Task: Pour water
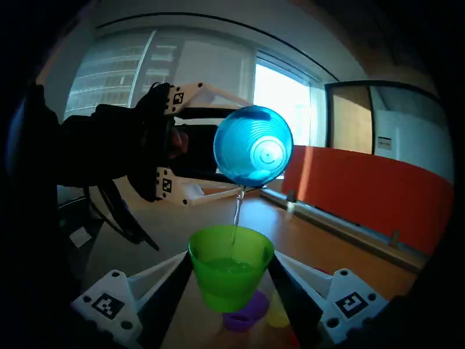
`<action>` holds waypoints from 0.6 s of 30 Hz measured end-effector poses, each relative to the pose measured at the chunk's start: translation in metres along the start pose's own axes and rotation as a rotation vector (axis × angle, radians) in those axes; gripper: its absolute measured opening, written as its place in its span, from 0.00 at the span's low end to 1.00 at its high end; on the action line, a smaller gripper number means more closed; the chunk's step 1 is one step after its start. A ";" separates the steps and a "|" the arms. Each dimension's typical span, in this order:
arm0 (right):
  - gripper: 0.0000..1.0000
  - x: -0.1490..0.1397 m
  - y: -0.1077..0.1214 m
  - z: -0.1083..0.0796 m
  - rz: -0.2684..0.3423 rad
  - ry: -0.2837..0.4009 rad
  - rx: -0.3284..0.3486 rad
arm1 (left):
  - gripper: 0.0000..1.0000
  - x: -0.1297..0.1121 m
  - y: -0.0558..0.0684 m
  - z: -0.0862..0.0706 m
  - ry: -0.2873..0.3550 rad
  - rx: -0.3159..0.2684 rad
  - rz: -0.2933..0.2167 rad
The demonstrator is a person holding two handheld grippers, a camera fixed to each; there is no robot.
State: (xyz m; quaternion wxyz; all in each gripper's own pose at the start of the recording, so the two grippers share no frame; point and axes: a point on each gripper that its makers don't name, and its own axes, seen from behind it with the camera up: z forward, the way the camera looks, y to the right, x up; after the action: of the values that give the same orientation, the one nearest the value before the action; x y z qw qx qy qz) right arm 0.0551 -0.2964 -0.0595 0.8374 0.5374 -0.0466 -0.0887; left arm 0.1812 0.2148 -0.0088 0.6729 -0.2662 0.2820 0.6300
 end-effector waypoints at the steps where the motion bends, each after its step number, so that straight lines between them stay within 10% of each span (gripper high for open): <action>1: 0.90 0.000 0.000 0.000 0.000 0.000 0.001 | 0.83 0.000 0.000 0.000 0.000 0.001 0.001; 18: 0.90 -0.001 0.001 -0.001 0.000 -0.002 0.000 | 0.83 0.002 -0.003 0.003 0.011 0.002 0.050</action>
State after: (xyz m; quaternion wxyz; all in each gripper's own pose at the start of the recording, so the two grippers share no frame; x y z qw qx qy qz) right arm 0.0544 -0.2948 -0.0595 0.8373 0.5374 -0.0474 -0.0891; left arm 0.1840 0.2185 -0.0083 0.6555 -0.2618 0.2929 0.6450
